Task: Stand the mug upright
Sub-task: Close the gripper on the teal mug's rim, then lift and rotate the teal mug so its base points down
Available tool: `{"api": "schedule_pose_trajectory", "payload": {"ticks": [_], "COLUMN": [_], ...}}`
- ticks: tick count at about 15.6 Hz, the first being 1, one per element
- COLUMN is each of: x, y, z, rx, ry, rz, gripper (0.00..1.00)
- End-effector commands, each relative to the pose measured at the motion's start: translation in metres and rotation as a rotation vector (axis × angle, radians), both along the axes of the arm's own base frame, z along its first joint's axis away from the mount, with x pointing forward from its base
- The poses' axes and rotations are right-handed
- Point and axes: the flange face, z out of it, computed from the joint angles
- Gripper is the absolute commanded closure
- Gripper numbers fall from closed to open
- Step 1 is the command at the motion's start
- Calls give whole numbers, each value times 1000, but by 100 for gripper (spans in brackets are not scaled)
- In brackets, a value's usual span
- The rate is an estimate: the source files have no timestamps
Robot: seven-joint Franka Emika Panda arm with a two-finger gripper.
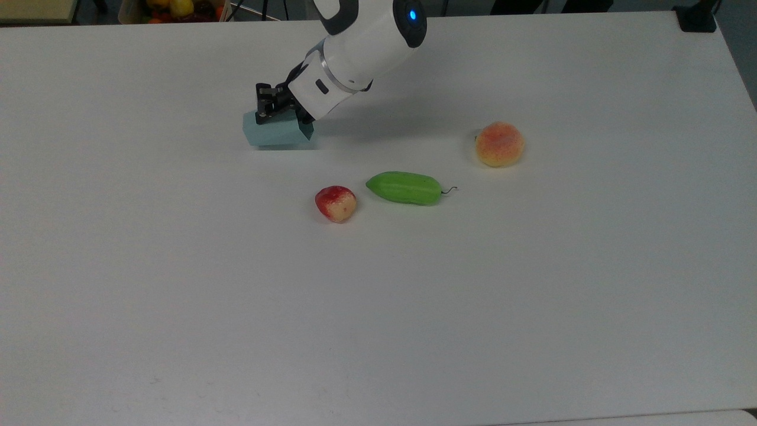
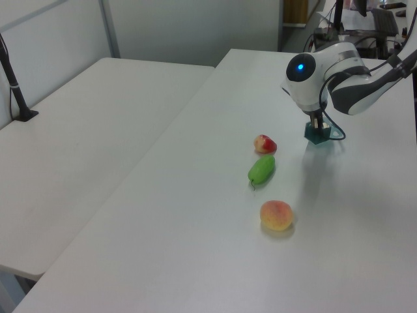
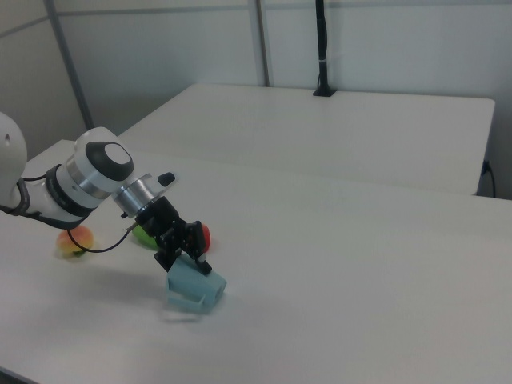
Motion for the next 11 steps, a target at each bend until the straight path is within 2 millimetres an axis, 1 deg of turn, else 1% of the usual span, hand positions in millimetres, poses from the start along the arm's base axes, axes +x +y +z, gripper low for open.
{"api": "schedule_pose_trajectory", "payload": {"ticks": [1,2,5,7,9,11], "x": [-5,-1,5,5,10,18], "y": [-6,-5,-5,-2,3,9], "z": [-2,8,28,46,68,83], "rx": [69,101,168,224,303,420], "ry": [-13,-30,-63,-90,-106,-111], "rz": [-55,-82,-138,-171,-203,-253], "gripper": [100,100,100,100,100,100]}}
